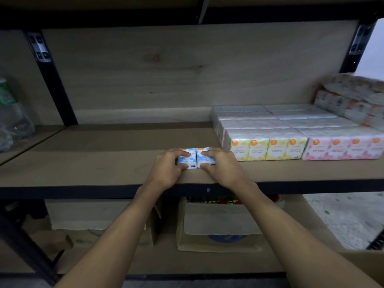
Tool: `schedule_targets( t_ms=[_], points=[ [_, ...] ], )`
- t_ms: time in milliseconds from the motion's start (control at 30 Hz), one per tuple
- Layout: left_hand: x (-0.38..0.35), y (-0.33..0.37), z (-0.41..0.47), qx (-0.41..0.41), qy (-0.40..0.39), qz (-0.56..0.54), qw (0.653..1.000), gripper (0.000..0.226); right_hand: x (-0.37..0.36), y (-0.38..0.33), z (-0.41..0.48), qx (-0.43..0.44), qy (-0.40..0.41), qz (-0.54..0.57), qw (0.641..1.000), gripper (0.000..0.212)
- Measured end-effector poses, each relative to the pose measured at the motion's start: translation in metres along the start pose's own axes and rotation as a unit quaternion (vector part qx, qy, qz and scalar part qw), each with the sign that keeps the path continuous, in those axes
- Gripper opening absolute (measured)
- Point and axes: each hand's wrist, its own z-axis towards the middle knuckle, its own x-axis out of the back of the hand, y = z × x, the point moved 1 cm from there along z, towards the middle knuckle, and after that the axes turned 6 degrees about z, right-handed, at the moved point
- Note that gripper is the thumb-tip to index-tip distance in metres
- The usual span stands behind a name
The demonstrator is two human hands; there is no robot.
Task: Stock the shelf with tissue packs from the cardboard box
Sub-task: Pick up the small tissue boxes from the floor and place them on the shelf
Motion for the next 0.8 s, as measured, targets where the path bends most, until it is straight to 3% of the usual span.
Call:
schedule_targets(
  t_ms=[800],
  points=[
    [-0.013,-0.016,0.050,-0.003,0.020,0.008,1.000,0.033,-0.013,0.016,0.053,-0.009,0.001,0.000,1.000,0.048]
  ],
)
